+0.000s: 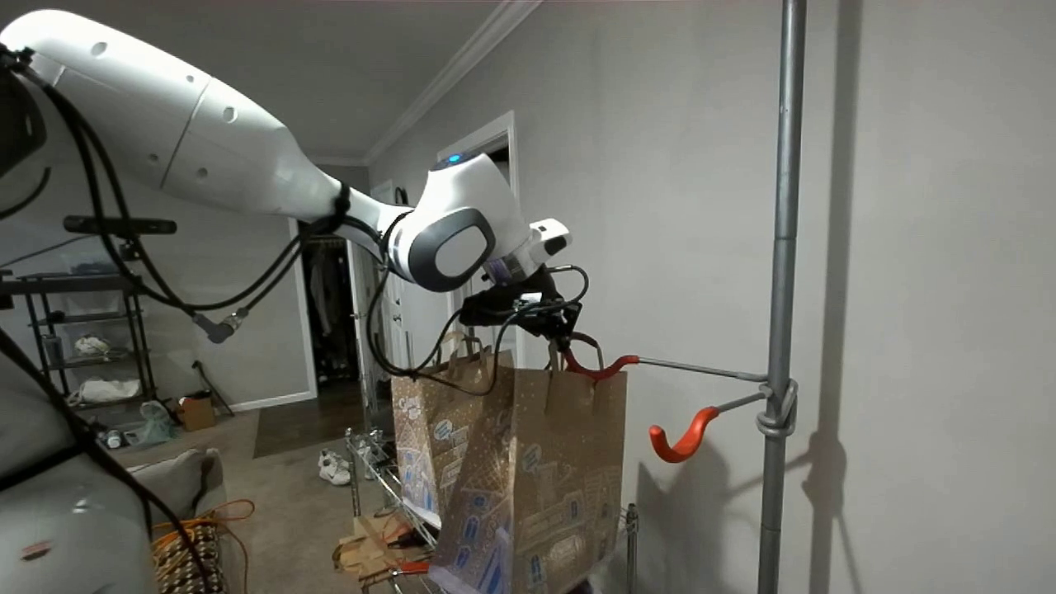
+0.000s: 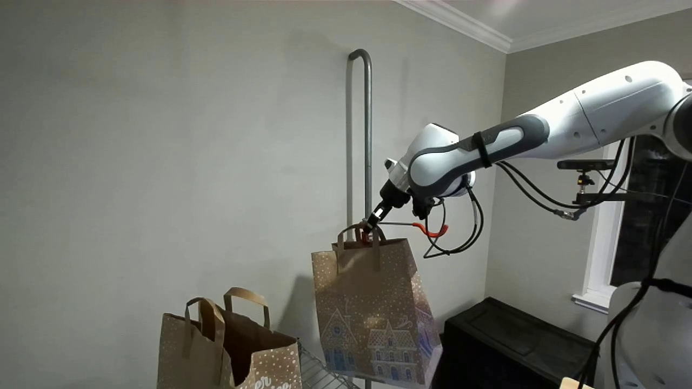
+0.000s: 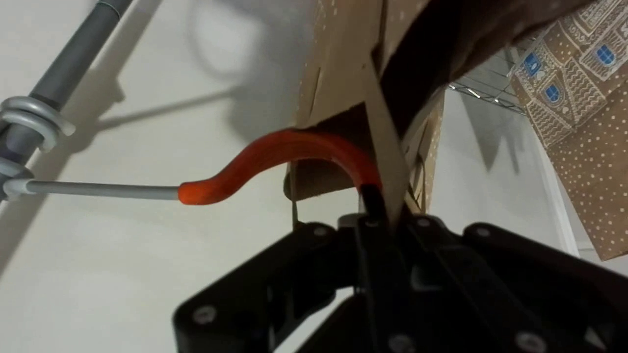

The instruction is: Remove the paper bags from the stand and put them on the topmost shelf of the rack.

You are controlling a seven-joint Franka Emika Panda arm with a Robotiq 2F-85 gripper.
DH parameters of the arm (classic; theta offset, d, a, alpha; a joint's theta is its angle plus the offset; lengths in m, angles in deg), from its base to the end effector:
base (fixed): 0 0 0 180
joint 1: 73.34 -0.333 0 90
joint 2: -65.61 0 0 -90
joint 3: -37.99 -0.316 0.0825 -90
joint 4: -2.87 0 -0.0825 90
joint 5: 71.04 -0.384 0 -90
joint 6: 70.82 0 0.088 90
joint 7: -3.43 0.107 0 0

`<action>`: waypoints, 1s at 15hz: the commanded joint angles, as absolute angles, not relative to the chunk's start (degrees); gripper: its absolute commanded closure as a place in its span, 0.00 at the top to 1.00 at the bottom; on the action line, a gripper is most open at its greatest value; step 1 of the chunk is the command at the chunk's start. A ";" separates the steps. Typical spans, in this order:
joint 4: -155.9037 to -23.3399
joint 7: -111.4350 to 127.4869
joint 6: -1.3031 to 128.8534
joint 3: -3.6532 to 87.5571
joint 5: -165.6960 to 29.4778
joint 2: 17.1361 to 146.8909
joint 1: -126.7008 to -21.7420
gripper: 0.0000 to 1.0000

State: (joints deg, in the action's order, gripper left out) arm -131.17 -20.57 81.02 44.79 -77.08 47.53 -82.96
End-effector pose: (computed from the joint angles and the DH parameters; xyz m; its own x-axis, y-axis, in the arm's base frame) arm 0.4959 0.0173 0.5286 0.7406 0.3399 0.5797 0.3388 -0.9338 0.1147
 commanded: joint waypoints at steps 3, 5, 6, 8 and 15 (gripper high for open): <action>-129.70 -18.25 81.45 41.98 -76.43 47.86 -82.31 0.05; -129.38 -18.32 81.34 41.46 -76.25 48.68 -82.36 0.05; -129.23 -18.08 81.30 41.17 -76.02 49.20 -82.20 0.05; -128.71 -17.88 81.03 40.78 -75.78 50.69 -82.01 0.05; -125.91 -15.69 80.65 39.27 -72.06 55.83 -80.08 0.05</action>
State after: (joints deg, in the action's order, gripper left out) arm -128.09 -18.41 81.06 40.77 -74.79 53.85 -82.09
